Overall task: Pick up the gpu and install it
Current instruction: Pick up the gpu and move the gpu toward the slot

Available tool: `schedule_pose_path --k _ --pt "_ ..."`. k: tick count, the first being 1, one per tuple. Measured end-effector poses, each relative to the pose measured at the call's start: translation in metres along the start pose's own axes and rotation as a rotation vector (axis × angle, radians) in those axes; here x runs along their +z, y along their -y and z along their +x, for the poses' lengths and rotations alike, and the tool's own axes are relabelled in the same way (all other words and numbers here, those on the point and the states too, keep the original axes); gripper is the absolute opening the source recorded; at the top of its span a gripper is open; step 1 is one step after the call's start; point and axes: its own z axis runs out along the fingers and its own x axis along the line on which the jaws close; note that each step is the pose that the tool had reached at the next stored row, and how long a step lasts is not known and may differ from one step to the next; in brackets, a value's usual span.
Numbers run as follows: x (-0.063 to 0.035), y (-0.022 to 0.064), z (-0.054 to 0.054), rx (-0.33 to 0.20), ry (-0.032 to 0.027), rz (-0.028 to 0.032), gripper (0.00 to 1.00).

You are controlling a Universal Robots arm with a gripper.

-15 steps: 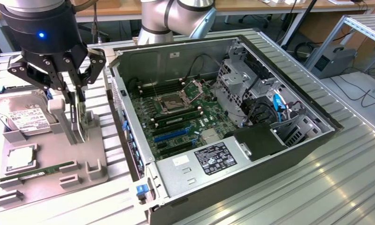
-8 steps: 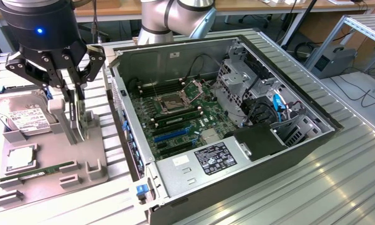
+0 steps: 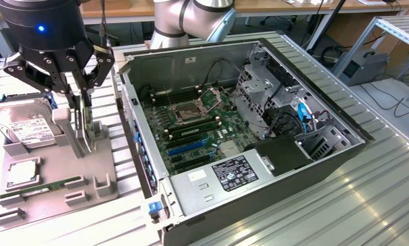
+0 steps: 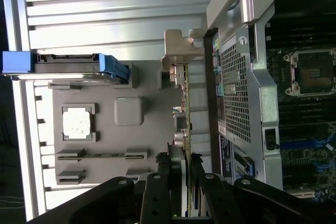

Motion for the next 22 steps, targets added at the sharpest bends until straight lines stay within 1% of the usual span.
schedule_pose_path --k 22 --pt "-0.0153 -0.0006 0.000 0.000 -0.0005 0.0001 0.27"
